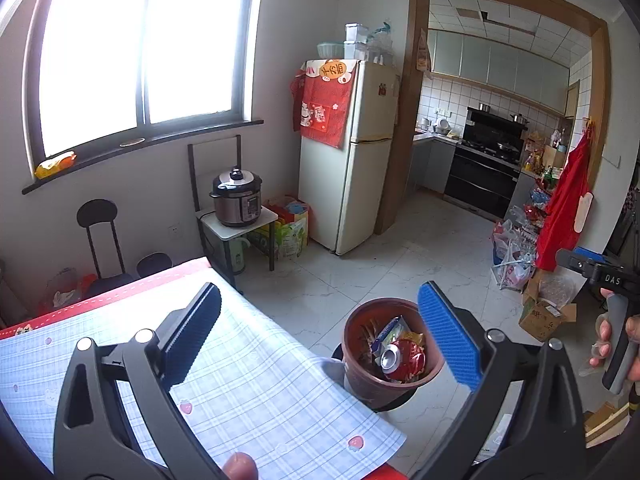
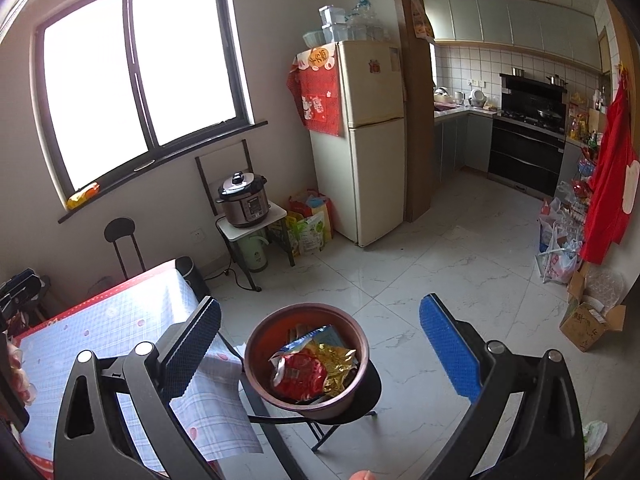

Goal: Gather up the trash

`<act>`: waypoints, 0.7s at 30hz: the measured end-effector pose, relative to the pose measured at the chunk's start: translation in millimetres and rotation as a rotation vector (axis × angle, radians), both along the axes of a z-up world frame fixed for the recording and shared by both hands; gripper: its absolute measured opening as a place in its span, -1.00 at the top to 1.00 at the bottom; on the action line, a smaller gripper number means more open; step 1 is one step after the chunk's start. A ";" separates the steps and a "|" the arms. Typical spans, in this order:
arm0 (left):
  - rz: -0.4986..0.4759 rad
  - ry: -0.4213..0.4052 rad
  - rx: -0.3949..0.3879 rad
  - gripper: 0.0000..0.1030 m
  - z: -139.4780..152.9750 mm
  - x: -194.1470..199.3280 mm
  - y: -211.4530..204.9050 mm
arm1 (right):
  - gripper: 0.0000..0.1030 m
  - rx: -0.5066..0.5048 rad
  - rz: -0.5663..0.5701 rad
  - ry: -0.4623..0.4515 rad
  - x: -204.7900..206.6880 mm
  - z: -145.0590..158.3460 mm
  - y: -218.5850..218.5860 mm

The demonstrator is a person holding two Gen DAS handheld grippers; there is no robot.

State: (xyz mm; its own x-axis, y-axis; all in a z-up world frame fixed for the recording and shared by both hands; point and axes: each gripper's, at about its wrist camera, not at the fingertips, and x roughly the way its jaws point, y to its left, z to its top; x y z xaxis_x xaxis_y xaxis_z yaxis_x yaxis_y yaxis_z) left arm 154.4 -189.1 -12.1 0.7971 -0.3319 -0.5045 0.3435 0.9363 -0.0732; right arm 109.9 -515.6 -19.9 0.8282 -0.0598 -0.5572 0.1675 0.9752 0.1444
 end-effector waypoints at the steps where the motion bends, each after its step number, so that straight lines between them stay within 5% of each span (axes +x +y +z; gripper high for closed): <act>1: 0.009 -0.003 -0.005 -0.89 2.2 -5.6 10.0 | -0.89 0.002 0.008 -0.003 -3.1 3.0 10.5; 11: 0.071 -0.040 -0.009 -0.89 15.9 -61.1 96.5 | -0.89 -0.031 0.038 -0.044 -36.8 23.9 103.0; 21: 0.109 -0.049 0.007 -0.89 20.4 -81.6 146.4 | -0.89 -0.046 0.015 -0.044 -53.9 25.5 148.4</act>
State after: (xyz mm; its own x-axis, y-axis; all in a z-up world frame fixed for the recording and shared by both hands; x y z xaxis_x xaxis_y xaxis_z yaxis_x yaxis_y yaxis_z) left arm 72.8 -42.8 8.3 0.8520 -0.2382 -0.4663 0.2422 0.9688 -0.0523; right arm 56.1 -367.2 5.6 0.8529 -0.0717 -0.5171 0.1474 0.9833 0.1068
